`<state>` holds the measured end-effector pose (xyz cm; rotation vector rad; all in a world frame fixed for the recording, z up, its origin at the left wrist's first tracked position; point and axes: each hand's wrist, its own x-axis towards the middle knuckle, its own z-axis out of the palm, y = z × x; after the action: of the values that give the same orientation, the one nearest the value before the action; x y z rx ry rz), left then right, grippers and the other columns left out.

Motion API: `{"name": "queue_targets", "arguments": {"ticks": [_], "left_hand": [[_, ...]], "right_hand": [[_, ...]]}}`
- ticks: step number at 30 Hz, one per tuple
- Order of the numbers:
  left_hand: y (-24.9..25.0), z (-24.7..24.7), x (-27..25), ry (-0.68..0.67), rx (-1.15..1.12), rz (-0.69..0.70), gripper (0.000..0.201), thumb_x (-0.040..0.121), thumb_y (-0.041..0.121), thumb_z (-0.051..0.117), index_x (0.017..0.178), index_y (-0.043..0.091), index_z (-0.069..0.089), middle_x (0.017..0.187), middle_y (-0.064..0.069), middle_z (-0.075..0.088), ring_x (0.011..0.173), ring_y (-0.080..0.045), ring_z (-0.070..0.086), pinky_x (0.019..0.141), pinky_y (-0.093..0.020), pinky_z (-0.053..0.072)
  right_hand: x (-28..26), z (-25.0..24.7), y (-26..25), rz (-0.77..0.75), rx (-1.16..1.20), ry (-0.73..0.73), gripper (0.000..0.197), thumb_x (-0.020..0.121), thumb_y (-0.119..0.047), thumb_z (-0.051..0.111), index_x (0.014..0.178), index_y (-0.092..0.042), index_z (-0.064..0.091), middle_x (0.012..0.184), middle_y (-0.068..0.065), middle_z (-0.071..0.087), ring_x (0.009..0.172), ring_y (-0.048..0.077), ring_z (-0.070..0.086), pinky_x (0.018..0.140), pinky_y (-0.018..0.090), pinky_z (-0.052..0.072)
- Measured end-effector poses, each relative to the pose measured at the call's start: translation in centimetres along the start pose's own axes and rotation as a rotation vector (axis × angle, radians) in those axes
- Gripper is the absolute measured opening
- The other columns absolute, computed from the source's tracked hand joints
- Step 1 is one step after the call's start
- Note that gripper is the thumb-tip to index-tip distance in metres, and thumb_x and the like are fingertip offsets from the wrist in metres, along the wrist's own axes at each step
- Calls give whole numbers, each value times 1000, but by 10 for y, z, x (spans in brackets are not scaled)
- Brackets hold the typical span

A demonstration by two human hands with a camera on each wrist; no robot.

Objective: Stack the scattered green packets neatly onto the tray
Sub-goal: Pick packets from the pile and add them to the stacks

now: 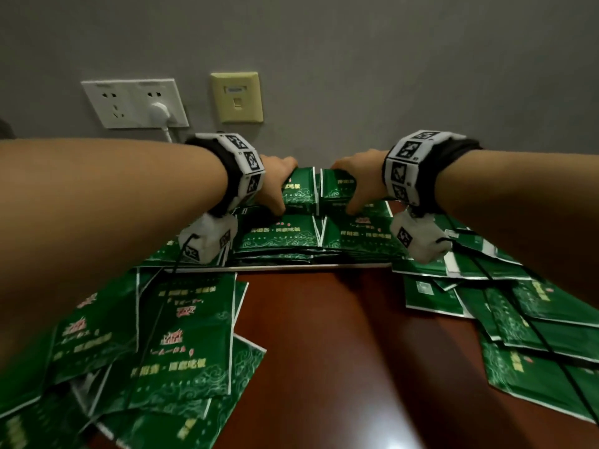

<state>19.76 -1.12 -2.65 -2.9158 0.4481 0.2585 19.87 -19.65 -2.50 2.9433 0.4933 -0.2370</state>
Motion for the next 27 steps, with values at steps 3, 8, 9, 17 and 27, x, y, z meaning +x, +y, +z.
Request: {"name": "queue_targets", "arguments": {"ticks": [3,8,9,17,27], "left_hand": [[2,-1,7,0,14,-51,97,69,31,83,145,16,25,128,-15,50,112,-34,53,93,-46,50],[9,-16,-6,20,32,-95,90,78,11,71,151,20,21,136,-17,42,120,-35,48,88,-40,48],[13,-19,-11,29,52,-89,85,79,10,68,151,21,22,136,-16,43,120,-35,47,89,-41,47],[106,-27,-82,86,161,95,59,87,14,57,142,17,36,133,-16,44,122,-36,41,93,-40,42],[325,10,-172,104,55,563,57,86,20,61,140,19,43,130,-14,47,122,-32,46,92,-35,42]], "right_hand": [[6,1,1,18,-43,7,95,72,-44,81,148,-15,31,138,13,48,122,33,49,99,42,45],[-14,1,10,17,-40,10,94,79,-43,76,152,-23,22,146,8,43,128,32,44,98,41,42],[-24,1,13,20,-49,16,92,79,-44,75,152,-25,22,146,6,43,128,32,44,96,41,43],[-159,11,39,61,-4,47,82,80,-40,75,148,-27,32,138,-3,53,124,26,50,98,29,37],[-426,98,137,544,120,-78,94,80,-50,71,152,-17,22,151,10,38,135,28,42,108,34,37]]}}
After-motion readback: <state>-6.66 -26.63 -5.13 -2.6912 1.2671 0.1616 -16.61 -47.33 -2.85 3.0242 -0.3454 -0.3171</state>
